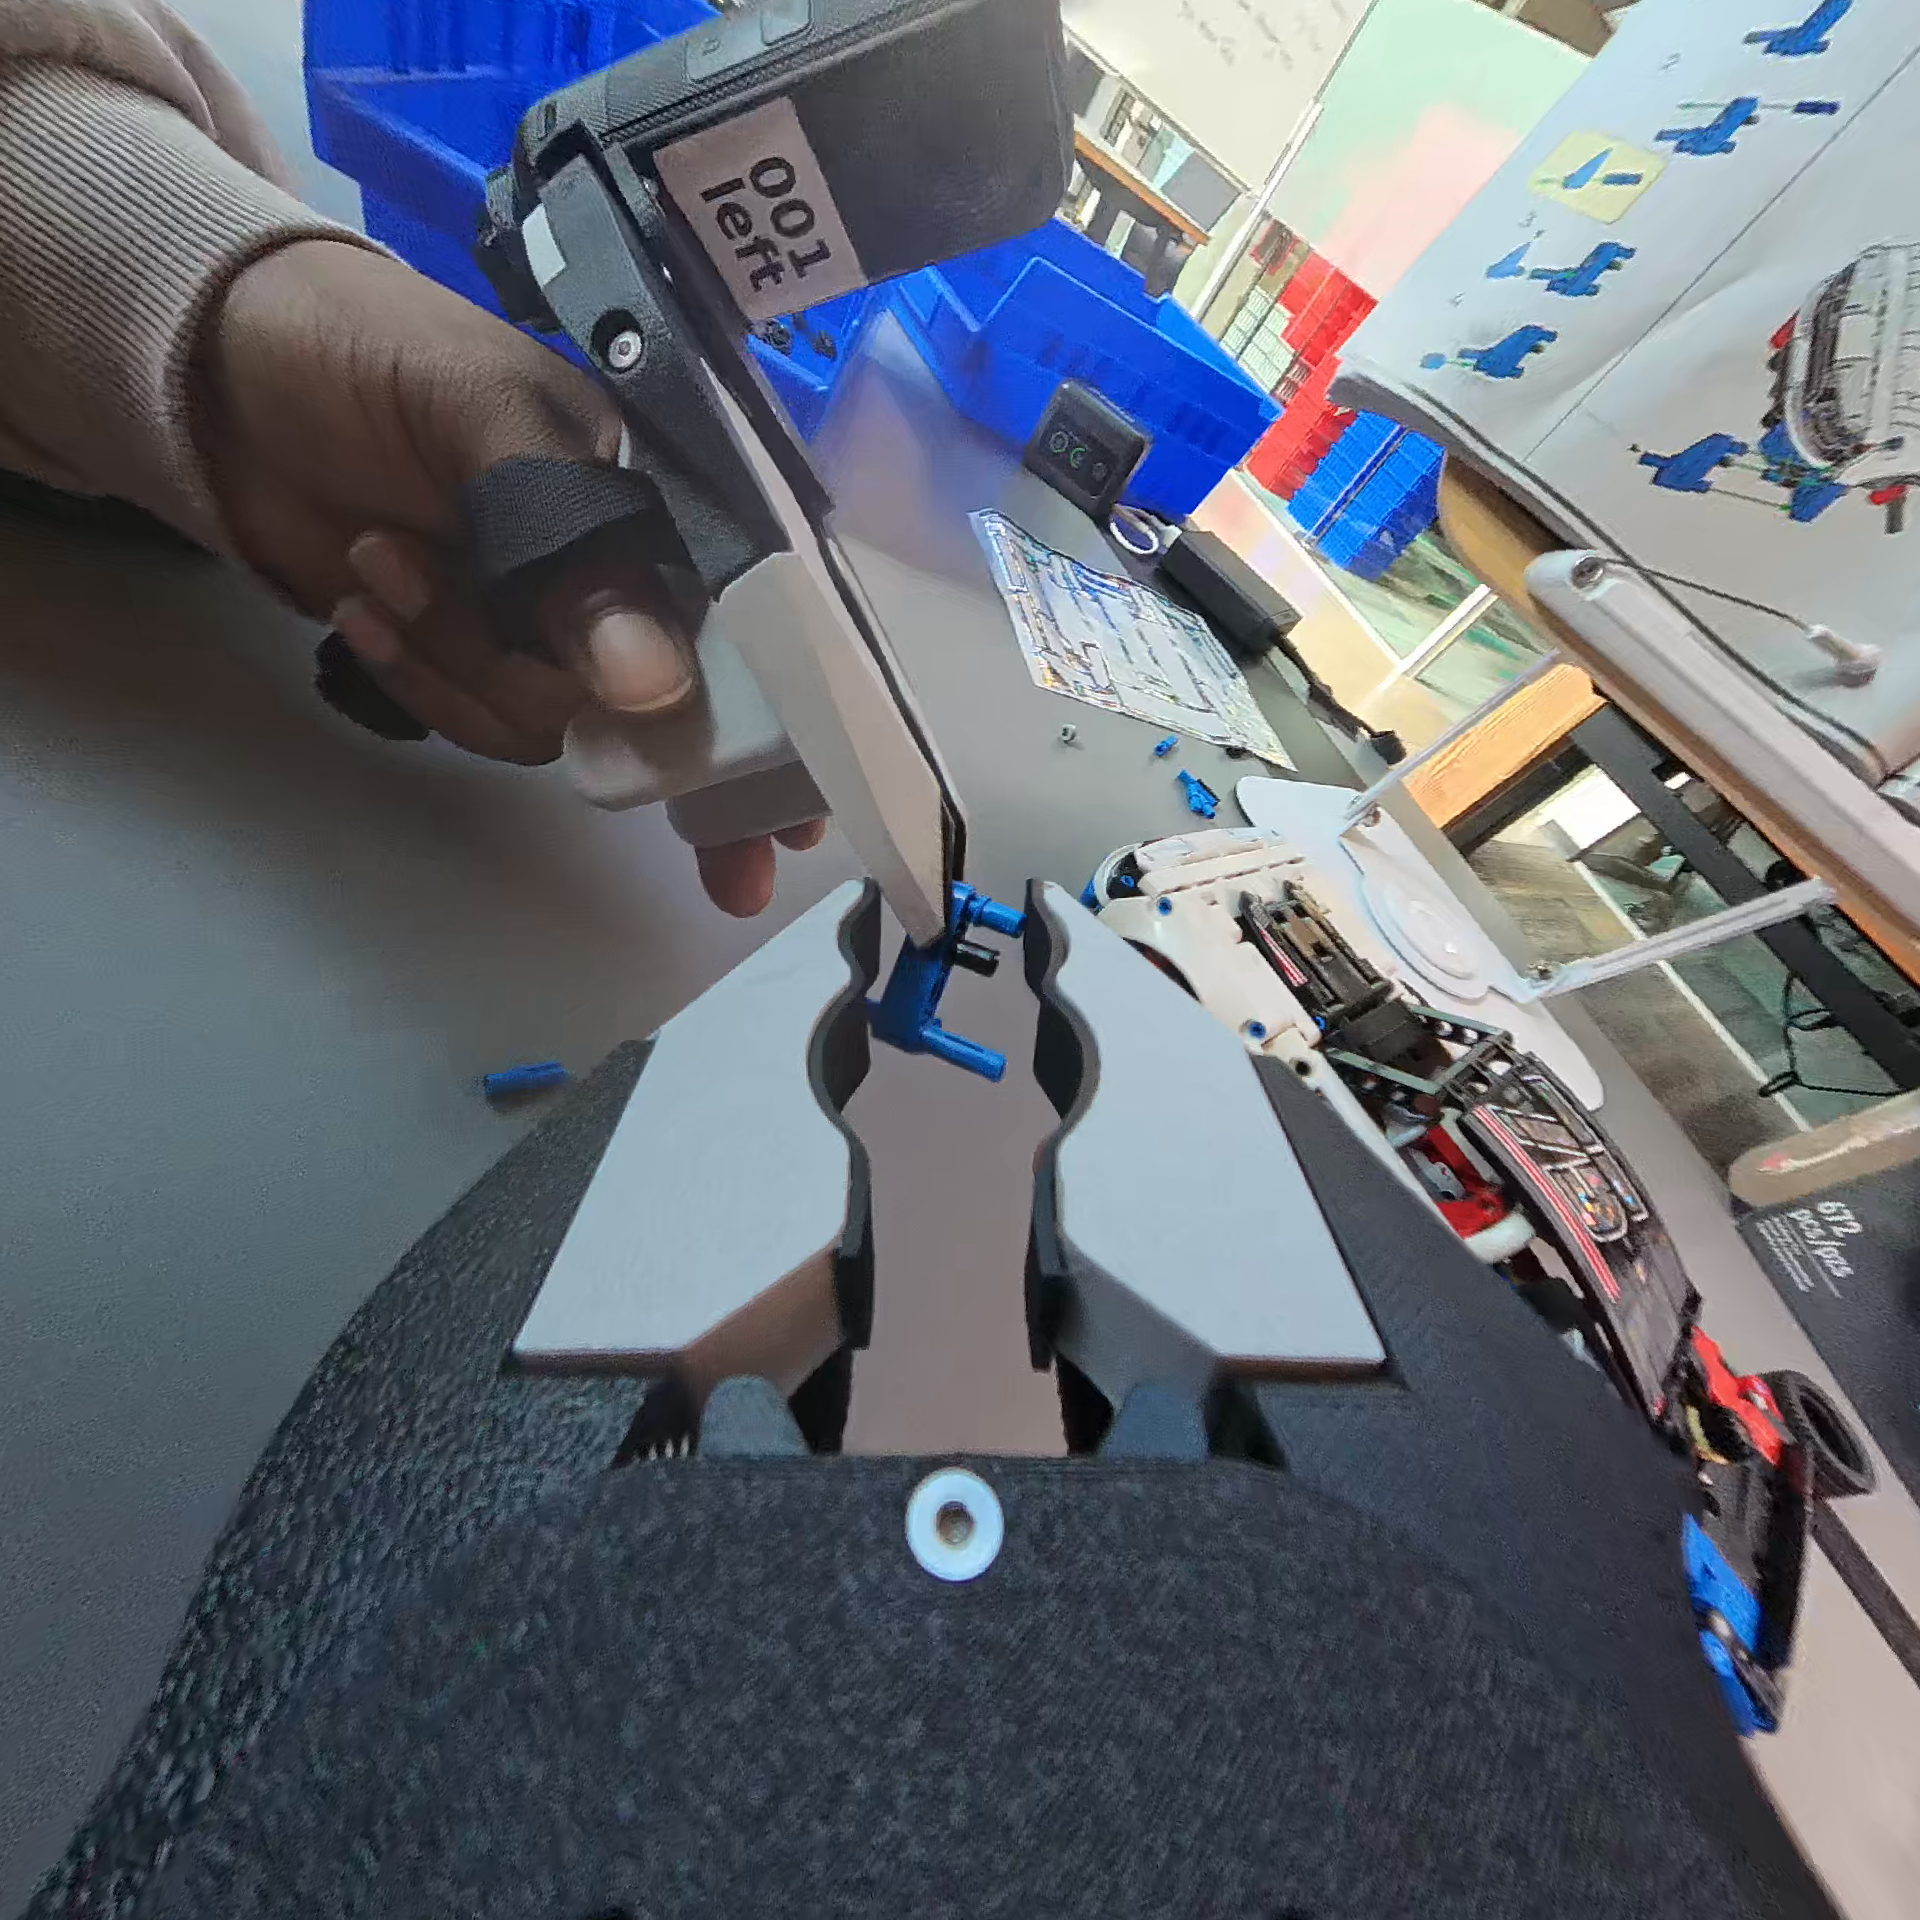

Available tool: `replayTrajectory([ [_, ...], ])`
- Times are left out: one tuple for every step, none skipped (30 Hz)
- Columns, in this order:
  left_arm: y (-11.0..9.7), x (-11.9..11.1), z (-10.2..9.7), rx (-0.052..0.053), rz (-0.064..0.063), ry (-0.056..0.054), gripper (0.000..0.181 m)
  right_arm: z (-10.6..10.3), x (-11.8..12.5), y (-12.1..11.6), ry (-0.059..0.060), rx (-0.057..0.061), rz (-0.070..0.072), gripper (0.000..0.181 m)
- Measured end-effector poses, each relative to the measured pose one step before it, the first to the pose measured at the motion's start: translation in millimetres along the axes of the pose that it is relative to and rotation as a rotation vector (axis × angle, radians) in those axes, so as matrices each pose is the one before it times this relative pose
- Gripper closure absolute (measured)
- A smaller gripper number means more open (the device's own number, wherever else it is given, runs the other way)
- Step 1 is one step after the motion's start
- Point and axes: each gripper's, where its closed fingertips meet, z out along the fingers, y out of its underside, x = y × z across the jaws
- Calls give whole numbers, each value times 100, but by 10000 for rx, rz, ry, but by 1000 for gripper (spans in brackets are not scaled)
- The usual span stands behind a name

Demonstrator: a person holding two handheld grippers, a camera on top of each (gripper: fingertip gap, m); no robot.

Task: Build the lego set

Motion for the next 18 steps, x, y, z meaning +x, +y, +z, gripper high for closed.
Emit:
replayTrajectory([
  [-132, 152, 36, 141, -245, 52, 176, 18, 162, -179, 201, 13, -162, 157],
  [-151, 94, -8, 135, -236, 32, 176, 30, 103, -60, 176, -64, -208, 158],
  [-1, 70, 18, 40, -239, 40, 176, 15, -9, 22, 85, -108, -263, 159],
  [55, 85, -9, 28, -229, 79, 176, -41, -41, -48, 30, -24, -228, 160],
  [63, 108, -14, 22, -250, 124, 176, -36, -96, -39, -47, -26, -95, 161],
  [82, 60, -19, -13, -192, 85, 176, -13, -162, 16, -86, -43, -16, 162],
  [95, 0, -5, -54, -62, -7, 176, 6, -147, 45, -36, -32, -72, 163],
  [89, -32, -15, -67, 32, -57, 176, 4, -86, 26, 18, -21, -162, 164],
  [65, -2, 2, -45, 12, -41, 176, -1, -76, 0, 4, -26, -114, 165],
  [51, 10, -16, -28, -43, 8, 176, -15, -74, -24, -35, 0, -69, 165],
  [64, 13, -21, -21, -90, 41, 176, 22, -108, 30, -72, -29, -4, 166],
  [102, -59, -4, -30, -75, 7, 176, 35, -118, 90, -98, -58, 16, 166],
  [118, -74, 4, -32, -44, -8, 176, 37, -126, 88, -84, -29, -30, 166],
  [104, -79, 3, -35, -37, -6, 176, 28, -93, 82, -72, -12, 14, 166],
  [100, -89, 15, -31, -32, -3, 176, 49, -87, 102, -85, -27, 26, 166],
  [90, -93, 7, -35, -31, 6, 176, 68, -80, 95, -86, -5, 63, 165],
  [47, -102, 3, -15, -65, 33, 176, 65, -54, 39, -106, 60, 173, 164],
  [-5, -61, -10, 32, -101, 68, 176, 55, 7, -33, -97, 116, 306, 163],
])
